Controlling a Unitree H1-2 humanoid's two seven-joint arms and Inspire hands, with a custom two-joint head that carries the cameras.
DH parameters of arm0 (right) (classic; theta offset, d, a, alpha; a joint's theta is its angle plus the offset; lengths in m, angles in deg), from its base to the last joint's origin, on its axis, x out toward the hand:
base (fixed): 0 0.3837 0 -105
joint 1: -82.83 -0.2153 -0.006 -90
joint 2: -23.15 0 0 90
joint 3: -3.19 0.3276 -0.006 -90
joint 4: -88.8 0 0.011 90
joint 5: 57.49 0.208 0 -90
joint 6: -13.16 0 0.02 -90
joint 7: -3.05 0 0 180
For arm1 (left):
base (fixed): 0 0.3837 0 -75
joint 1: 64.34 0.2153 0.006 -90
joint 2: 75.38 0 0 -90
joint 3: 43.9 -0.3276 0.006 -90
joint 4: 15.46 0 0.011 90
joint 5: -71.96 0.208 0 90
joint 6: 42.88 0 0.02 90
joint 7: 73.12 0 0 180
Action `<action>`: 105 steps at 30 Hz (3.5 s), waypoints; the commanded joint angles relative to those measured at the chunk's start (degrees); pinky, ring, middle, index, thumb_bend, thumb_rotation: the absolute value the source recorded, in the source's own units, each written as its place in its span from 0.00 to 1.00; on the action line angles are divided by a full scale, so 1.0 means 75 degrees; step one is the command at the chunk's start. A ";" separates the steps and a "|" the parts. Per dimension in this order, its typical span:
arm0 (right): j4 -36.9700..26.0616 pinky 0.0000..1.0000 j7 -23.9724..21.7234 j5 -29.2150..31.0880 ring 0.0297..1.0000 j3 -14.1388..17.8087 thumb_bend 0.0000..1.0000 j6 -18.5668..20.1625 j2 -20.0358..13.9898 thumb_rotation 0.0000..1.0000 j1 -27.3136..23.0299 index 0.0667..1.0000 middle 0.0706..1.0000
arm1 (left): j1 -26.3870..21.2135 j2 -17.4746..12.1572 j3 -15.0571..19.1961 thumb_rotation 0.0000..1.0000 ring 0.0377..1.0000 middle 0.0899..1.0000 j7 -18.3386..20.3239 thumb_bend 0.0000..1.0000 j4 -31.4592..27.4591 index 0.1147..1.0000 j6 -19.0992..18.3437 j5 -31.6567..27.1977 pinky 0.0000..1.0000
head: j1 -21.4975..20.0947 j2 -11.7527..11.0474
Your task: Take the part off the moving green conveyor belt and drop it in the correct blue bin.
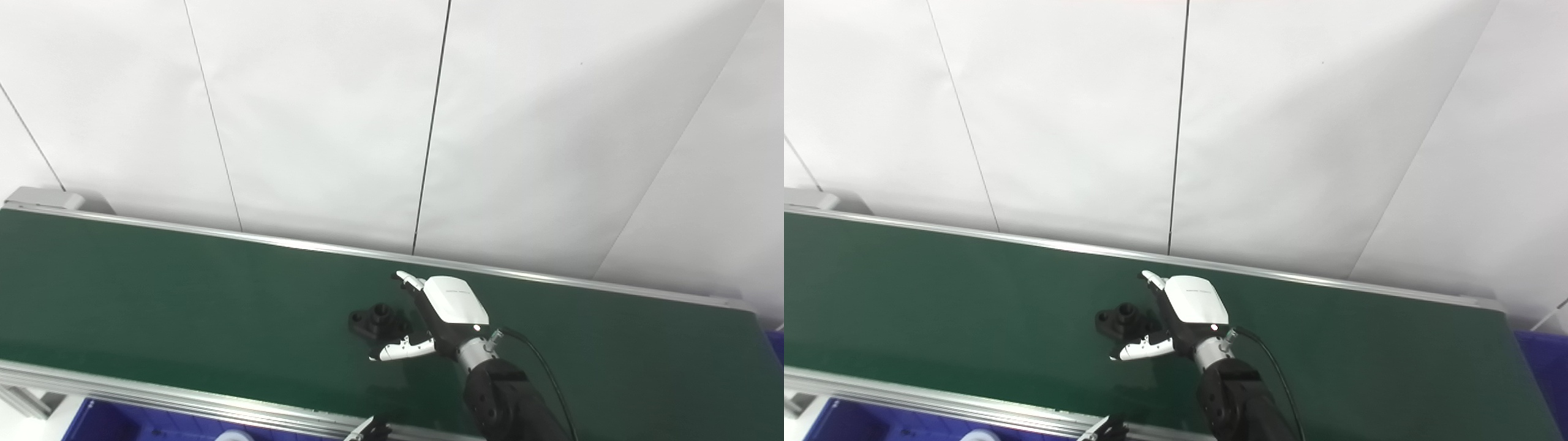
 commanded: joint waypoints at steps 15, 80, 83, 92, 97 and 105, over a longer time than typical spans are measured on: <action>0.0329 0.31 0.0531 -0.0184 0.38 -0.0422 0.71 0.0107 -0.0012 0.58 -0.0227 0.73 0.49 | 0.0190 0.0073 -0.0069 0.77 0.91 0.90 -0.0018 0.98 -0.0598 0.92 -0.0098 0.0055 0.84 | 0.0116 0.0192; -0.6549 0.10 -0.0990 -0.0942 0.13 -0.0244 0.51 -0.0051 -0.1492 0.12 0.2290 0.45 0.22 | 0.0353 -0.0584 0.0418 0.87 0.99 0.95 0.0335 0.88 -0.2033 1.00 -0.0981 -0.0949 1.00 | -0.2552 0.1944; -0.7090 0.10 -0.1476 -0.1109 0.13 -0.0132 0.51 -0.0096 -0.1628 0.12 0.2777 0.45 0.23 | 0.0252 -0.0747 0.0550 0.86 0.99 0.94 0.0464 0.89 -0.2244 1.00 -0.1259 -0.1223 1.00 | -0.3088 0.2192; -0.7943 0.09 -0.2416 -0.1349 0.13 0.0349 0.51 -0.0120 -0.1633 0.13 0.4195 0.45 0.21 | 0.0040 -0.1076 0.0912 0.89 0.98 0.93 0.0657 0.93 -0.2746 1.00 -0.2036 -0.1417 0.99 | -0.3818 0.2513; -0.8036 0.11 -0.2744 -0.1548 0.15 0.0557 0.51 -0.0124 -0.1588 0.13 0.4887 0.45 0.24 | -0.0009 -0.1126 0.1008 0.91 0.96 0.93 0.0676 0.91 -0.2851 1.00 -0.2082 -0.1290 0.96 | -0.3919 0.2592; -0.7549 0.11 -0.2779 -0.2023 0.14 0.0731 0.51 -0.0202 -0.1521 0.13 0.5507 0.45 0.22 | -0.0039 -0.1110 0.1077 0.91 0.96 0.92 0.0691 0.92 -0.2993 1.00 -0.2277 -0.1298 0.96 | -0.3984 0.2667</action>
